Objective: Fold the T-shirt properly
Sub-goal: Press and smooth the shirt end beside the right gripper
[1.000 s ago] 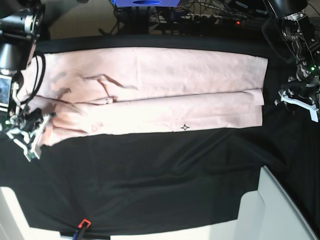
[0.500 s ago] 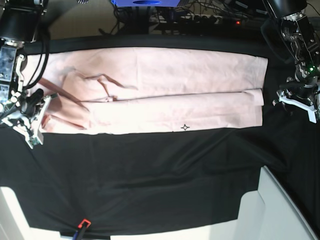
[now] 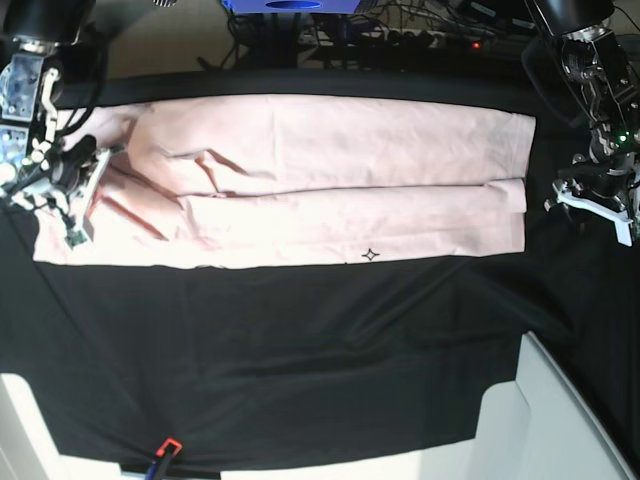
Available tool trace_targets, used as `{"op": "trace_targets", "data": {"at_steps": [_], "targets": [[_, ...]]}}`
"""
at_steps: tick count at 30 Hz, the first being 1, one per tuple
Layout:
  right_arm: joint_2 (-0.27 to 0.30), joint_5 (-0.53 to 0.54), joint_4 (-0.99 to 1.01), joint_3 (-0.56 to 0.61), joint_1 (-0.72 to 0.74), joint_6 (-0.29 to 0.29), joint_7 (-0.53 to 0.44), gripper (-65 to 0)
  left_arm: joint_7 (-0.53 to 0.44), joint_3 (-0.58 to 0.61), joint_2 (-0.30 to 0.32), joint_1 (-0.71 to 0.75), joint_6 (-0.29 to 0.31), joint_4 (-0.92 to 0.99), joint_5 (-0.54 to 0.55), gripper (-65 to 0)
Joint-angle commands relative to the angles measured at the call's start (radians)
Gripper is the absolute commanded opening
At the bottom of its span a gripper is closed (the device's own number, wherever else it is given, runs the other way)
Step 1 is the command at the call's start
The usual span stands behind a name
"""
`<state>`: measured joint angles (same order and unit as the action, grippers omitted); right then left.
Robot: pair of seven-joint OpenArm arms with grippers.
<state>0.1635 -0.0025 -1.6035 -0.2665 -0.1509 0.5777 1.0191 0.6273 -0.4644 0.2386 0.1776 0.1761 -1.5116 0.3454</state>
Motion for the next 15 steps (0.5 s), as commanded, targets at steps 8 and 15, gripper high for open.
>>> {"op": "trace_targets", "data": {"at_steps": [8,15], "targets": [[-0.029,0.0,-0.12,-0.007,-0.043,-0.002,0.036,-65.0,-0.025,-0.004,0.017,-0.016,-0.003,-0.014,0.005,-29.9],[-0.057,-0.001,-0.116,-0.015,-0.059,-0.002,0.04,-65.0,-0.028,0.06,0.021,-0.03,-0.003,0.059,0.005,-29.9]]}}
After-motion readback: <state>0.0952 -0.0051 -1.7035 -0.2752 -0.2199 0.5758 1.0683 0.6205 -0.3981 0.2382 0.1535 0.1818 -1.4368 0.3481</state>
